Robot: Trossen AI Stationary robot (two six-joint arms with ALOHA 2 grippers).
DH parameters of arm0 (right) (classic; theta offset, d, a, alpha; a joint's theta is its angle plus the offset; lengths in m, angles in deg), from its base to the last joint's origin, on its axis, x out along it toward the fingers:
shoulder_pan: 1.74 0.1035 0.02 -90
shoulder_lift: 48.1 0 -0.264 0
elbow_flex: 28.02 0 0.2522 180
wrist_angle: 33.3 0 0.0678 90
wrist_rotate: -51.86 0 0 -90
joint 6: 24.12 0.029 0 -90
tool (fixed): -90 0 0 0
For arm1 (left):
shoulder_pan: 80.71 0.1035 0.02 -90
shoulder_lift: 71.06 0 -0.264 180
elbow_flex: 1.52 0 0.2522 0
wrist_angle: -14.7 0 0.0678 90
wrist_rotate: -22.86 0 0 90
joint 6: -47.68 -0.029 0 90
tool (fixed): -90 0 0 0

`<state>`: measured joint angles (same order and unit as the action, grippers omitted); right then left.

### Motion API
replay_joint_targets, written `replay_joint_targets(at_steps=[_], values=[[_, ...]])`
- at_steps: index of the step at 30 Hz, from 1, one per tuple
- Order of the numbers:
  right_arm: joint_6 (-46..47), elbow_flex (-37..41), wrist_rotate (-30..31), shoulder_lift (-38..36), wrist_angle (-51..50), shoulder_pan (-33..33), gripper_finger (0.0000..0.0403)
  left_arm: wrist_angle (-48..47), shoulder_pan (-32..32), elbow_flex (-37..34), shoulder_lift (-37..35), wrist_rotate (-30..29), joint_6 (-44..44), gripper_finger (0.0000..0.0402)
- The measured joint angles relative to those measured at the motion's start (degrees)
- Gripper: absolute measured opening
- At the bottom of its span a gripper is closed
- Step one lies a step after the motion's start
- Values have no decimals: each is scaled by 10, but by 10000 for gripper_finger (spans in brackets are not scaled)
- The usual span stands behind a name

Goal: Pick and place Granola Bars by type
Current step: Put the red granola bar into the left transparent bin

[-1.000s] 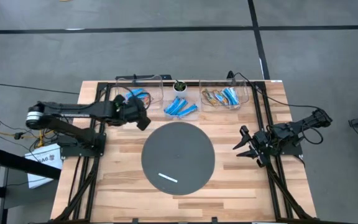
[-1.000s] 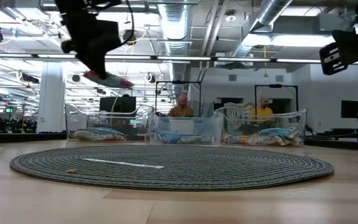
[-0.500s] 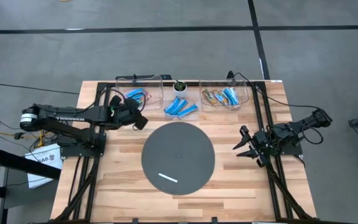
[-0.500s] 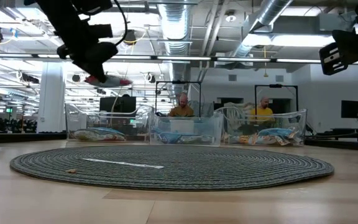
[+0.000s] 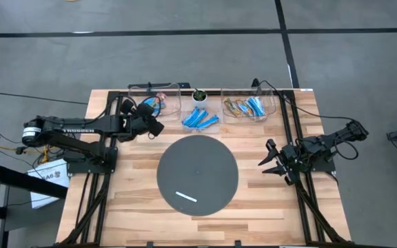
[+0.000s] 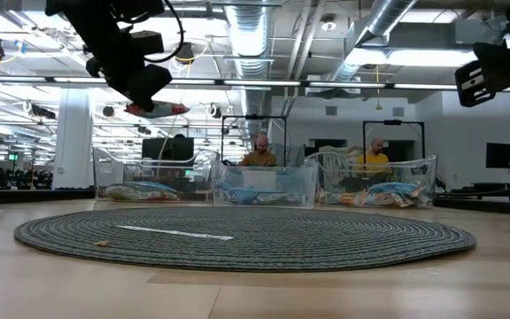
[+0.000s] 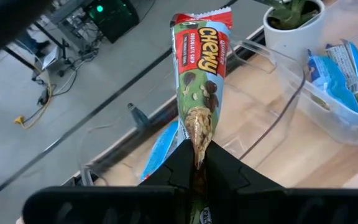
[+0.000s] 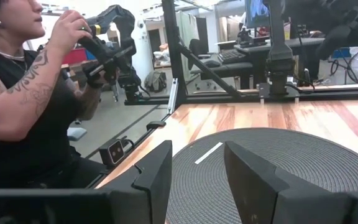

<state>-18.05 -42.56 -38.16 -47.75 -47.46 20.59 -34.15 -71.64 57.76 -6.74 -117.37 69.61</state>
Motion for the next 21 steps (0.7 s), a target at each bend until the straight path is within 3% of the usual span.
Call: replay_joint_targets(at_steps=[14,21], values=[[0,0,0,0,0,0,141,10,51,0,15,7,-27,16],[0,0,0,0,0,0,137,50,101,0,64,61,-81,16]])
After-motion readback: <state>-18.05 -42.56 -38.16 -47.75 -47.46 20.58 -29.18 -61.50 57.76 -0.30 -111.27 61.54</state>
